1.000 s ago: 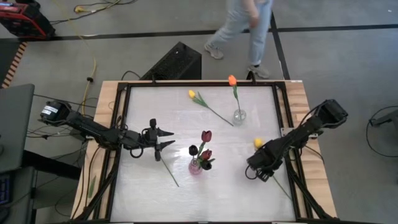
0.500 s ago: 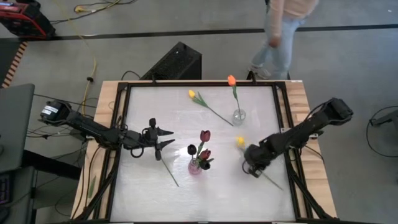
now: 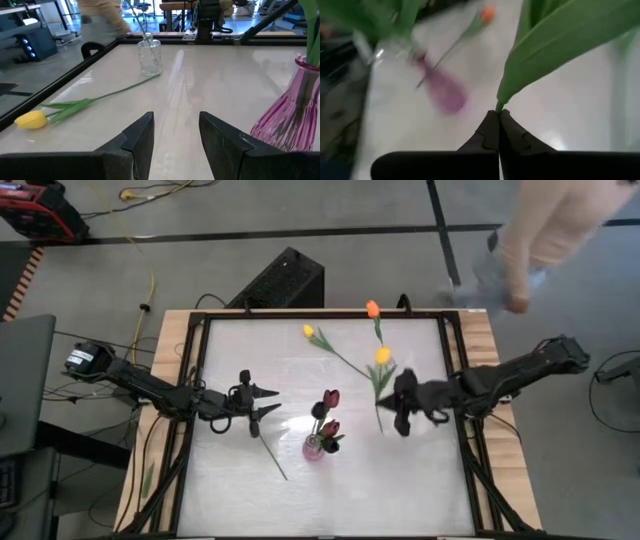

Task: Sort flowers into vase by color
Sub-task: Put the bottom right yellow flower into the transparent vase

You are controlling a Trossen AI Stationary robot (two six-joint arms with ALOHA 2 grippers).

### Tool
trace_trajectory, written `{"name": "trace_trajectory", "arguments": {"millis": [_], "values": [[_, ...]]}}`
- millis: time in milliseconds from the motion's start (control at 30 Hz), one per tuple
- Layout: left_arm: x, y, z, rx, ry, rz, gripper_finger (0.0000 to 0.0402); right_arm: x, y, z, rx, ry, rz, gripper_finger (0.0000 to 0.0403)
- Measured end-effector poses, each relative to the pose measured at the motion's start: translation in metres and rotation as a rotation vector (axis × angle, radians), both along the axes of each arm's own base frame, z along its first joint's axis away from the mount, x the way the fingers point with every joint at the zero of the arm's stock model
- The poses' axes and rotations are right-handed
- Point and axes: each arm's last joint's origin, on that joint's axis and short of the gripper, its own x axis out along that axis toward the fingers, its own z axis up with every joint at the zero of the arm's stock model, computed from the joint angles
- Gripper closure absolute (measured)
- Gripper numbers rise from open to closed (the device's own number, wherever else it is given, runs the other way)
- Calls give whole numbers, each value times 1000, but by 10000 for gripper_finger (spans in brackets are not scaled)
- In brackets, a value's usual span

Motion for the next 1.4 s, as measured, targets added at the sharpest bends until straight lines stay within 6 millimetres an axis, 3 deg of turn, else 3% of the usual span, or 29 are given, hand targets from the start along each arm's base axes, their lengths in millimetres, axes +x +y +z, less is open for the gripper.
{"name": "trace_trajectory", "arguments": {"millis": [267,500,767,1000,1400], "values": [[0,0,-2,-11,12,3,255,-30,-31,34,-287,-174,-186,385],[0,0,-2,-12,12,3,255,-44,-63,44,-331,-201,-355,385],[0,0,-2,-18,10,3,255,-45,-91,42,-345,-156,-418,385],[0,0,-2,-18,14,4,255,-46,-102,39,-352,-138,-452,385],[0,0,-2,-18,15,4,255,-45,-112,-4,-319,-81,-490,380]]}}
